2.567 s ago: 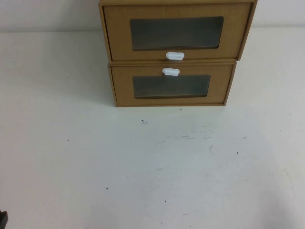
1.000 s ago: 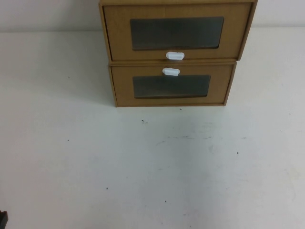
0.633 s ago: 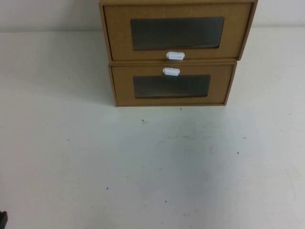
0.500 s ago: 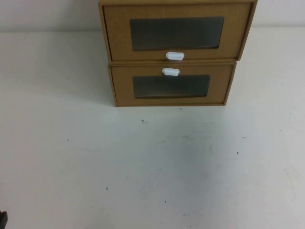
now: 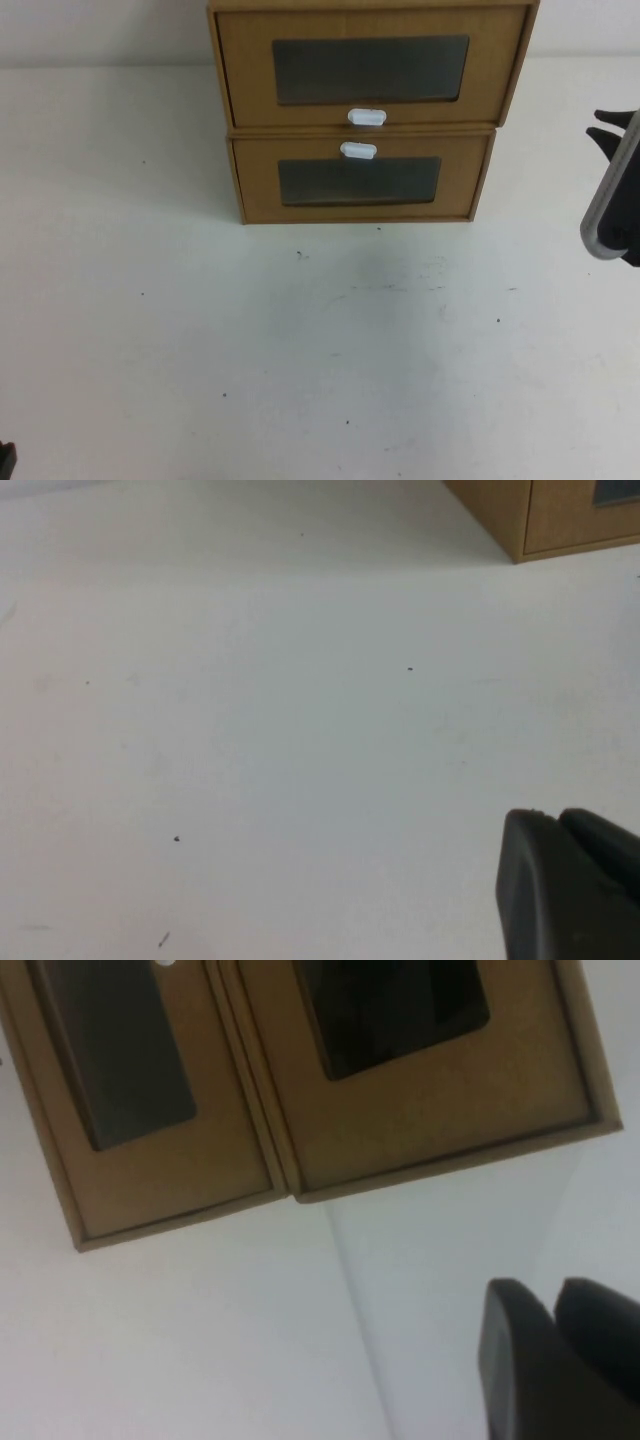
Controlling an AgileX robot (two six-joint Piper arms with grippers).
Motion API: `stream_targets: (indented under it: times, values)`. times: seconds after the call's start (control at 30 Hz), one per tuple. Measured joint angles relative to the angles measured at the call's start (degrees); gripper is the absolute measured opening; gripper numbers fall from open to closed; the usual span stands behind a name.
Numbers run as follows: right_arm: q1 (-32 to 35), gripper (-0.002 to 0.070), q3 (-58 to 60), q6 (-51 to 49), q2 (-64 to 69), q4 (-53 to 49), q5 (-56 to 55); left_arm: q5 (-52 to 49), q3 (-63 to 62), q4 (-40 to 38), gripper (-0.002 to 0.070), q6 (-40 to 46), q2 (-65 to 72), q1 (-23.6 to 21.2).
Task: Open the shoe box
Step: 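Pull the top drawer of the cardboard box fully open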
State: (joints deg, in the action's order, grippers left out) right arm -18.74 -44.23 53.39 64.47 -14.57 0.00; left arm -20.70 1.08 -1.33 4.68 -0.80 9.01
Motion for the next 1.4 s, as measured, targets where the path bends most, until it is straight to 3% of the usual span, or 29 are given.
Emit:
stream_targets:
  times: [0.27,0.57,1.0,1.27,1.4]
  values:
    - [0.0,0.0077,7.17,13.76,0.0,-0.21,-3.22,0.0,0.0,0.0,-0.0004,0.0,0.0,0.0]
    - [0.0,0.012,8.92,21.97,-0.12,17.35,-6.11,0.0,0.0,0.0,-0.0004,0.0,0.0,0.0]
    - [0.0,0.0128,8.92,25.59,-0.12,21.68,-6.35,0.0,0.0,0.0,-0.0004,0.0,0.0,0.0]
    - [0.0,0.0128,9.02,23.3,-0.34,26.57,-7.03,0.0,0.0,0.0,-0.0004,0.0,0.0,0.0]
    - [0.0,0.0128,8.96,1.97,-0.45,18.02,-12.19,0.0,0.0,0.0,-0.0004,0.0,0.0,0.0]
